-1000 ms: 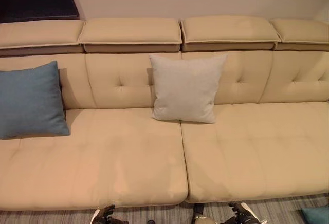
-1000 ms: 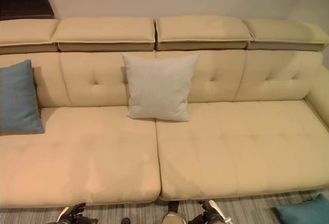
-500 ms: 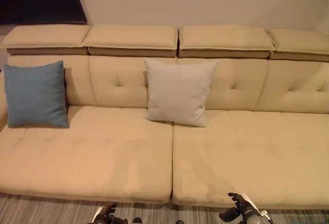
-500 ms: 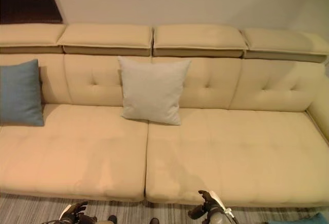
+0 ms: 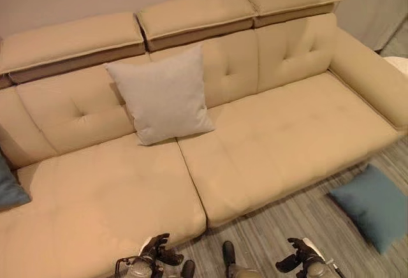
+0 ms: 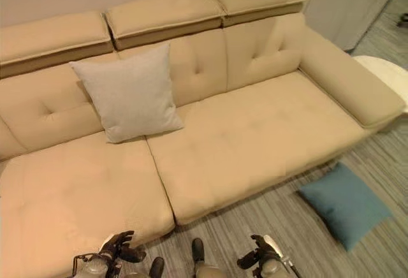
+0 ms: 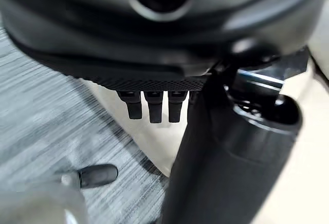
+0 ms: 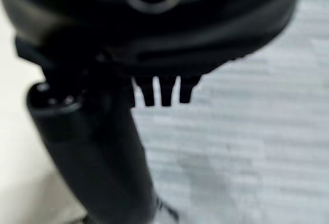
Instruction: Pick up all the scattered cushions and arrange them neatly on the sofa.
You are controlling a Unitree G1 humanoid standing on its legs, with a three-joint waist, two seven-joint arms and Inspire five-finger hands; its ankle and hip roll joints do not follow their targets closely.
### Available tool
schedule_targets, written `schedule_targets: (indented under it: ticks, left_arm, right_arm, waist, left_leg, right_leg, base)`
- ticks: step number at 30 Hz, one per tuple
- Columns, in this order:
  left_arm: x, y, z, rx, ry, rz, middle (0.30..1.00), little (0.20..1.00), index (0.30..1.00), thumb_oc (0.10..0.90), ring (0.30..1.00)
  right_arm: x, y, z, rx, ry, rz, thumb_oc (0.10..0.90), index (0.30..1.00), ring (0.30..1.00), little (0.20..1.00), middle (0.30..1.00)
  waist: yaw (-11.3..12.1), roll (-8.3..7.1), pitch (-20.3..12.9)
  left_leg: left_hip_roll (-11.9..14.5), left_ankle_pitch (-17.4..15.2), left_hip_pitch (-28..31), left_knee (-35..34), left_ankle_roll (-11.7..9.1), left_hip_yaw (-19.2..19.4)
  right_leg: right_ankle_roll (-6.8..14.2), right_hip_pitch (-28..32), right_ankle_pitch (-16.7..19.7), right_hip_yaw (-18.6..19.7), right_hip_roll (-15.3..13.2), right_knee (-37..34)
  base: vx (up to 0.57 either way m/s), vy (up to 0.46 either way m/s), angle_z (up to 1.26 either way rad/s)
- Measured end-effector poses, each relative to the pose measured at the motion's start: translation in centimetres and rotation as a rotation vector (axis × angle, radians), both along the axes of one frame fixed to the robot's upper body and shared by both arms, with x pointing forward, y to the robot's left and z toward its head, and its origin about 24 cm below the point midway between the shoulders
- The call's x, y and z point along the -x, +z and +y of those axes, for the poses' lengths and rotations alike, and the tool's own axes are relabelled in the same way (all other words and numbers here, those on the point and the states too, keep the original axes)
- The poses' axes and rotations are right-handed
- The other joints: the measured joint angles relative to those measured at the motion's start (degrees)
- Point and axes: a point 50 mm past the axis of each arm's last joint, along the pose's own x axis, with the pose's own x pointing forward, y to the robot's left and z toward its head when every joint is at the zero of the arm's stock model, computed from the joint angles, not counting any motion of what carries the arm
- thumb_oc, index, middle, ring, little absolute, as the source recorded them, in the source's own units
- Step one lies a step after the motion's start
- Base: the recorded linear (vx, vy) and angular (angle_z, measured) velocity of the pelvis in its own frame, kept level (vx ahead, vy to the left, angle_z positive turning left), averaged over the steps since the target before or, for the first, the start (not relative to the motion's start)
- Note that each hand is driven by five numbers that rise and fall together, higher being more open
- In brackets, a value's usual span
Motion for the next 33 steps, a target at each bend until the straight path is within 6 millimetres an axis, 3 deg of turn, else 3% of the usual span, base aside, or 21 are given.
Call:
schedule_targets:
  ticks: [1, 2, 3, 4, 7, 10, 11, 12, 13, 17, 19, 22, 24, 25, 26, 29, 31, 33]
  left_arm:
    - [-0.2, 0.1, 0.3, -0.005, 0.001, 0.000, 0.900, 0.900, 0.900, 0.800, 0.900]
    - [-0.2, 0.1, 0.3, -0.006, 0.001, 0.000, 0.900, 0.900, 0.900, 0.800, 0.900]
    - [0.1, 0.1, 0.8, -0.015, 0.011, 0.007, 0.900, 0.900, 0.900, 0.800, 0.900]
    - [0.4, 0.1, 1.3, -0.025, 0.022, 0.011, 0.900, 0.900, 0.900, 0.800, 0.900]
    - [2.5, -0.3, 3.2, -0.068, 0.045, 0.065, 0.900, 0.900, 0.900, 0.800, 0.900]
    - [4.3, -0.5, 4.4, -0.097, 0.060, 0.117, 0.900, 0.900, 0.900, 0.800, 0.900]
    - [4.7, -0.5, 4.7, -0.107, 0.060, 0.128, 0.900, 0.900, 0.900, 0.800, 0.900]
    - [4.9, -0.4, 5.2, -0.118, 0.063, 0.134, 0.900, 0.900, 0.900, 0.800, 0.900]
    - [5.0, -0.6, 4.8, -0.110, 0.060, 0.141, 0.900, 0.900, 0.900, 0.800, 0.900]
    - [5.3, -0.7, 4.6, -0.124, 0.027, 0.151, 0.900, 0.900, 0.900, 0.800, 0.900]
    - [5.2, -0.8, 4.1, -0.115, 0.012, 0.151, 0.900, 0.900, 0.900, 0.800, 0.900]
    - [5.0, -0.9, 3.6, -0.113, 0.017, 0.144, 0.900, 0.900, 0.900, 0.800, 0.900]
    - [5.2, -1.0, 3.2, -0.108, 0.012, 0.147, 0.900, 0.900, 0.900, 0.800, 0.900]
    - [5.4, -1.2, 2.7, -0.094, 0.010, 0.153, 0.900, 0.900, 0.900, 0.800, 0.900]
    - [5.6, -1.3, 2.4, -0.087, 0.010, 0.160, 0.900, 0.900, 0.900, 0.800, 0.900]
    - [3.7, -1.0, 1.4, -0.068, -0.014, 0.115, 0.900, 0.900, 0.900, 0.800, 0.900]
    - [2.7, -0.8, 0.9, -0.058, -0.043, 0.090, 0.900, 0.900, 0.900, 0.800, 0.900]
    - [1.6, -0.5, 0.9, -0.062, -0.050, 0.065, 0.900, 0.900, 0.900, 0.800, 0.900]
  right_arm:
    - [-0.6, 0.3, 0.0, 0.000, 0.006, -0.022, 0.800, 0.900, 0.900, 0.900, 0.900]
    - [-0.5, 0.2, 0.0, 0.000, 0.005, -0.018, 0.800, 0.900, 0.900, 0.900, 0.900]
    - [1.5, -0.5, 0.0, -0.003, -0.001, 0.039, 0.800, 0.900, 0.900, 0.900, 0.900]
    - [2.3, -0.8, 0.1, -0.004, 0.005, 0.062, 0.800, 0.900, 0.900, 0.900, 0.900]
    - [2.4, -0.9, 0.2, -0.007, 0.005, 0.059, 0.800, 0.900, 0.900, 0.900, 0.900]
    - [2.2, -1.0, 0.7, -0.020, 0.010, 0.052, 0.800, 0.900, 0.900, 0.900, 0.900]
    - [1.9, -1.0, 1.1, -0.030, 0.013, 0.044, 0.800, 0.900, 0.900, 0.900, 0.900]
    - [1.5, -1.0, 1.7, -0.043, 0.017, 0.036, 0.800, 0.900, 0.900, 0.900, 0.900]
    - [1.5, -1.1, 1.9, -0.048, 0.016, 0.035, 0.800, 0.900, 0.900, 0.900, 0.900]
    - [3.0, -1.5, 1.6, -0.050, -0.009, 0.060, 0.800, 0.900, 0.900, 0.900, 0.900]
    - [4.0, -1.5, 0.8, -0.026, -0.026, 0.080, 0.800, 0.900, 0.900, 0.900, 0.900]
    - [5.0, -1.6, 0.0, -0.026, -0.105, 0.083, 0.800, 0.900, 0.900, 0.900, 0.900]
    - [5.5, -1.6, -0.4, -0.031, -0.163, 0.085, 0.800, 0.900, 0.900, 0.900, 0.900]
    - [5.7, -1.5, -0.9, -0.024, -0.183, 0.085, 0.800, 0.900, 0.900, 0.900, 0.900]
    - [5.7, -1.4, -1.1, -0.021, -0.195, 0.083, 0.800, 0.900, 0.900, 0.900, 0.900]
    - [6.4, -1.6, -1.4, -0.015, -0.225, 0.106, 0.800, 0.900, 0.900, 0.900, 0.900]
    - [5.2, -1.4, -0.9, -0.029, -0.216, 0.078, 0.800, 0.900, 0.900, 0.900, 0.900]
    - [3.8, -1.3, -0.1, -0.050, -0.204, 0.043, 0.800, 0.900, 0.900, 0.900, 0.900]
  waist:
    - [0.5, 2.70, 1.4]
    - [0.3, 2.90, 1.5]
    - [0.6, 3.56, 1.7]
    - [0.8, 3.63, 1.7]
    - [3.2, 3.20, 1.6]
    - [5.5, 1.21, 0.1]
    - [6.2, 0.04, -1.0]
    - [7.4, -1.83, -1.9]
    - [6.0, -1.96, -2.5]
    - [5.3, -0.68, -3.8]
    - [4.7, 0.46, -4.3]
    - [4.6, 0.75, -4.1]
    - [3.9, 1.15, -4.3]
    - [3.5, 1.92, -4.3]
    - [3.0, 2.75, -4.3]
    - [1.8, 3.16, -4.2]
    - [2.0, 1.72, -3.4]
    - [2.0, 0.49, -2.7]
  left_leg:
    - [0.9, 0.3, -0.8, -1.0, 0.9, 2.4]
    - [0.9, 0.3, -0.9, -1.1, 0.8, 2.4]
    - [1.0, 1.4, -0.4, -1.4, 2.5, 3.8]
    - [1.2, 1.4, -0.3, -1.4, 3.3, 4.3]
    - [3.2, 3.2, 0.2, -3.3, 3.1, 9.5]
    - [4.9, 3.7, -0.9, -3.6, 2.5, 14.4]
    - [5.3, 4.1, -1.8, -4.2, 1.7, 15.7]
    - [5.3, 5.3, -2.1, -6.0, 0.0, 17.3]
    - [6.0, 7.1, -2.2, -7.0, -1.9, 15.5]
    - [9.2, 8.9, -2.3, -6.6, -4.4, 14.6]
    - [10.0, 9.9, -3.1, -5.5, -5.9, 10.9]
    - [9.9, 10.6, -4.1, -2.6, -6.9, 6.0]
    - [9.3, 10.0, -3.5, -2.6, -7.5, 0.7]
    - [8.3, 8.1, -1.0, -4.5, -7.8, -2.0]
    - [8.5, 7.6, 0.0, -5.7, -7.3, -0.9]
    - [9.0, 4.4, 1.0, -6.9, -6.7, -0.7]
    - [7.9, 3.4, 2.2, -7.0, -5.4, 2.2]
    - [6.4, 2.6, 2.9, -7.1, -4.1, 4.4]
  right_leg:
    - [1.6, -3.5, -0.9, -2.7, -0.8, 7.4]
    - [1.6, -3.4, -0.9, -2.8, -1.0, 7.7]
    - [1.6, -2.8, -4.8, -4.5, -1.9, 17.2]
    - [1.4, -1.2, -7.5, -4.6, -1.8, 20.8]
    - [1.1, 2.9, -14.2, -9.2, -1.0, 29.2]
    - [1.9, 8.9, -17.7, -14.3, -1.0, 26.5]
    - [1.9, 11.0, -18.0, -16.0, -1.1, 21.9]
    - [1.4, 13.5, -16.9, -16.9, -1.0, 13.5]
    - [-1.9, 17.1, -14.3, -17.2, 1.3, 5.7]
    - [-4.7, 17.4, -13.1, -14.9, 4.9, 3.3]
    - [-6.2, 16.6, -12.1, -14.0, 5.6, 3.1]
    - [-6.9, 15.5, -10.8, -11.1, 5.1, 3.2]
    - [-6.6, 15.4, -10.1, -8.5, 4.6, 3.1]
    - [-5.9, 14.8, -9.3, -5.1, 4.5, 2.9]
    - [-5.4, 15.0, -9.1, -4.4, 4.9, 2.6]
    - [-4.4, 14.1, -8.3, -2.1, 5.0, 2.1]
    - [-3.5, 12.6, -7.6, 1.1, 4.0, 3.1]
    - [-2.6, 9.6, -6.8, 1.8, 2.7, 5.9]
  base:
    - [-0.17, 0.154, -1.03]
    - [-0.22, 0.193, -0.77]
    - [-0.13, 0.102, -0.17]
    - [-0.14, 0.062, -0.41]
    - [-0.17, 0.005, -0.85]
    - [-0.13, -0.074, -0.98]
    - [-0.03, -0.097, -0.99]
    - [-0.05, -0.207, -0.62]
    - [-0.06, -0.242, -0.38]
    - [-0.04, -0.101, -0.20]
    - [-0.07, -0.031, -0.24]
    - [0.00, 0.006, -0.57]
    - [0.05, 0.056, -0.82]
    - [0.05, 0.072, -1.01]
    - [0.04, 0.077, -0.83]
    - [0.01, 0.089, -0.40]
    - [-0.02, 0.089, -1.06]
    - [-0.05, 0.067, -1.22]
